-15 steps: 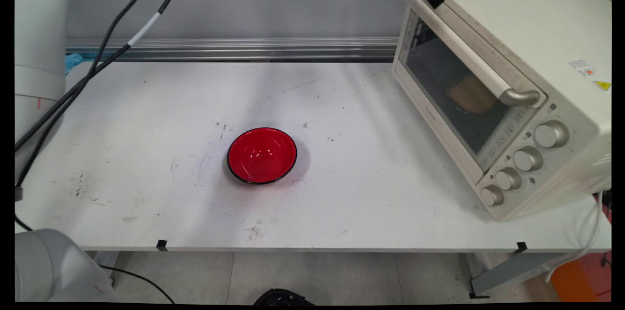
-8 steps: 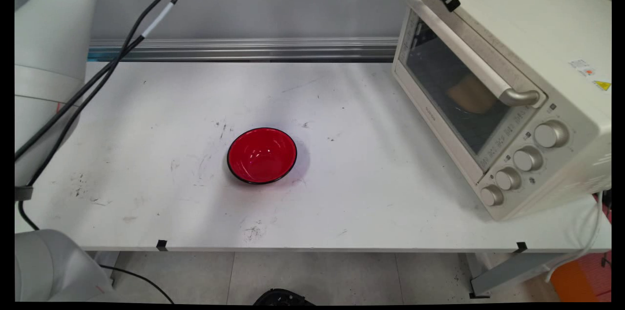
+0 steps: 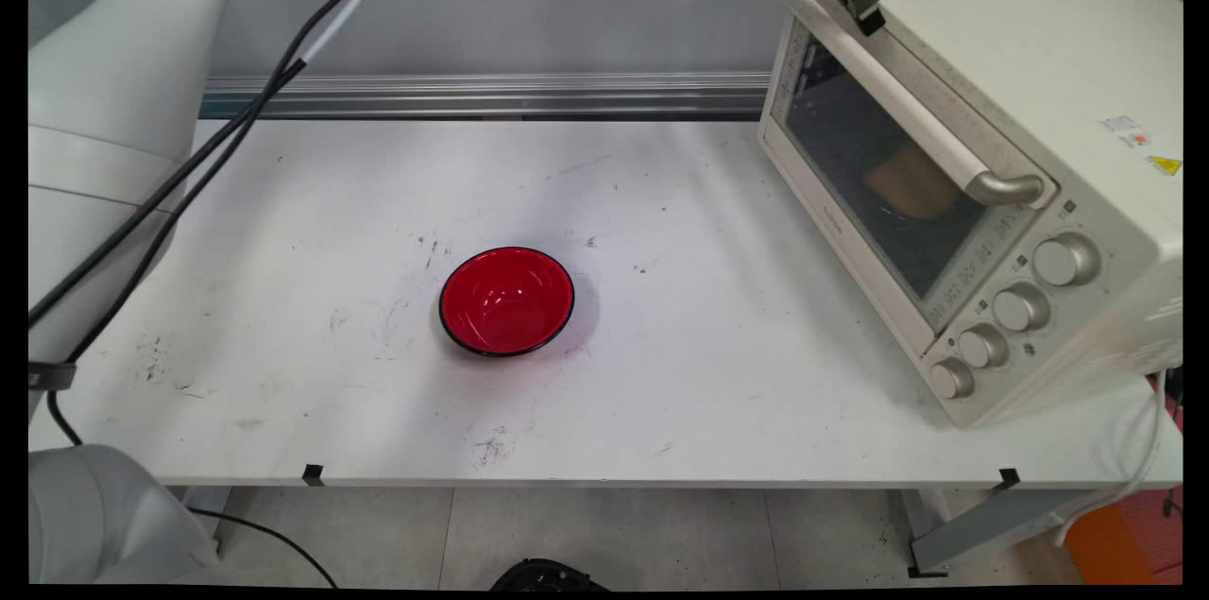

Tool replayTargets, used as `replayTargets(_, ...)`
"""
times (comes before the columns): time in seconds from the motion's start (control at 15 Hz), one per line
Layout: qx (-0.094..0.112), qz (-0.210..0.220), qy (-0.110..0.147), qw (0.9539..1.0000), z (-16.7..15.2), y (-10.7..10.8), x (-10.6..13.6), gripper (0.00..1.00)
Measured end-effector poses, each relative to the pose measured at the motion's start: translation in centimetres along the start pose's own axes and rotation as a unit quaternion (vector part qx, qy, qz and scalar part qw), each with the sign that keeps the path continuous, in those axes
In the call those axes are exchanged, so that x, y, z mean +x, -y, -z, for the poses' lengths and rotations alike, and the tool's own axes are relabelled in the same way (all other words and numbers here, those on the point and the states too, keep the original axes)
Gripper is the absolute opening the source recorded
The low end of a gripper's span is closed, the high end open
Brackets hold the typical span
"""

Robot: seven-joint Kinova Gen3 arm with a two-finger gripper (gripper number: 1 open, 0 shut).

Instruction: Open the oven

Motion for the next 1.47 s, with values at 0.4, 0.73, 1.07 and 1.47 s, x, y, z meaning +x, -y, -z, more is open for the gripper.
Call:
replayTargets(0.4, -0.008, 0.002, 0.023, 0.9997, -0.9, -0.2, -0.1, 0.0)
replayTargets(0.73, -0.012, 0.003, 0.037, 0.9992, -1.0, -0.5, -0.3, 0.0)
replayTargets(1.07, -0.018, 0.006, 0.057, 0.9982, -0.4, -0.9, -1.5, 0.0)
replayTargets(1.47, -0.024, 0.004, 0.079, 0.9966, -0.2, -1.2, -3.7, 0.0)
